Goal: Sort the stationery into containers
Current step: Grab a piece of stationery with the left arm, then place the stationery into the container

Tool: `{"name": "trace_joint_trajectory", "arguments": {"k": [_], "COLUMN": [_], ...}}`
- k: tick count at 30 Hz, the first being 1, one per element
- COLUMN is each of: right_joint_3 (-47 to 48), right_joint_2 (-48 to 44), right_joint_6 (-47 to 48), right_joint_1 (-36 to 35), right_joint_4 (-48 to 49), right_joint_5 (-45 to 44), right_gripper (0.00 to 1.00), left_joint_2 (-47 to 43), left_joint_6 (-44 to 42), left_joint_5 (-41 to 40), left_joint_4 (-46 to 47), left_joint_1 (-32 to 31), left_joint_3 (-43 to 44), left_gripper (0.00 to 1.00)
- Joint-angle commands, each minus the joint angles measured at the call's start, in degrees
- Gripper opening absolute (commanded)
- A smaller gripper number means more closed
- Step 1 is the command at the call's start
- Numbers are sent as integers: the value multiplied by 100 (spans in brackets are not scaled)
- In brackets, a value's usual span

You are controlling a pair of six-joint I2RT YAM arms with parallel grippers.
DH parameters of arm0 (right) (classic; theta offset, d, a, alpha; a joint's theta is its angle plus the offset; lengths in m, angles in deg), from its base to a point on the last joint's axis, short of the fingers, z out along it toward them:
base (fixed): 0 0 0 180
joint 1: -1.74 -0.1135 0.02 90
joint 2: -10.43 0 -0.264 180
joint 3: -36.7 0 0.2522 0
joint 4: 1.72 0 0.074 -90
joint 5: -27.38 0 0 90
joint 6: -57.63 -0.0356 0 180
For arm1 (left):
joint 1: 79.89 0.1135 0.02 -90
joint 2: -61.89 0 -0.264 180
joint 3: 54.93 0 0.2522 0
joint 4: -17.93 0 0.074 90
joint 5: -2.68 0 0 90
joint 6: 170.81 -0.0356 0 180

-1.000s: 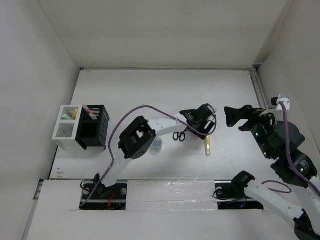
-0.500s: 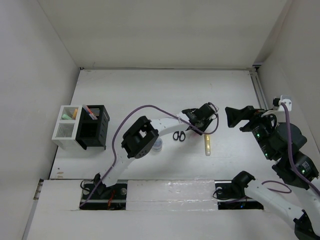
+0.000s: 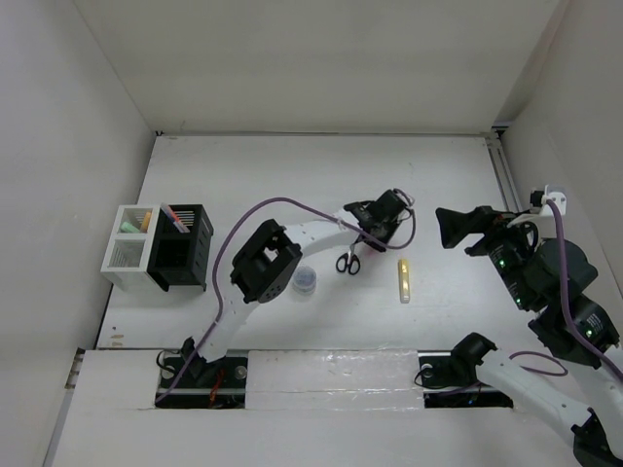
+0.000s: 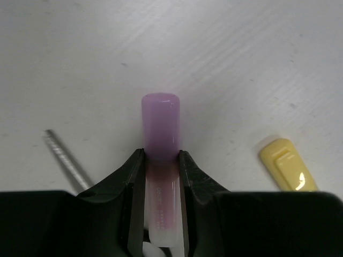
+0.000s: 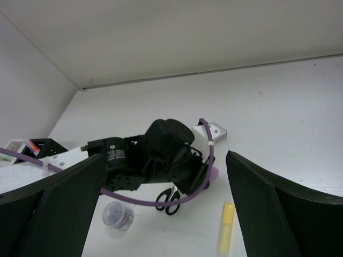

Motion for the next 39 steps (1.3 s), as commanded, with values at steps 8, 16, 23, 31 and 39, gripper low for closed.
{"name": "trace_joint_trajectory", "arguments": {"k": [8, 16, 23, 31, 39], "right_joint_3": [-216, -743, -1033, -1095, -1095], "right_joint_2": [66, 128, 531, 997, 1226], "right_joint_6": [70, 123, -44, -44, -44], "right_joint_1": [24, 24, 24, 24, 24], "right_joint_4": [667, 1423, 1995, 2205, 2206], "right_joint_5": [340, 778, 1631, 1940, 2264], "right_gripper": [100, 100, 100, 100, 100], "left_joint_2": [-2422, -3274, -4224, -4832, -4638], "left_joint_6": [469, 1454, 2129, 1605, 1867], "left_joint_5": [-1517, -5229, -5910, -6207, -6576], "left_joint_4": [749, -78, 247, 1661, 1837], "left_joint_1": [1240, 3331, 5467, 6198, 6375], "left_joint_3": [113, 283, -1369, -3048, -3717], "left_gripper": [0, 0, 0, 0, 0]}}
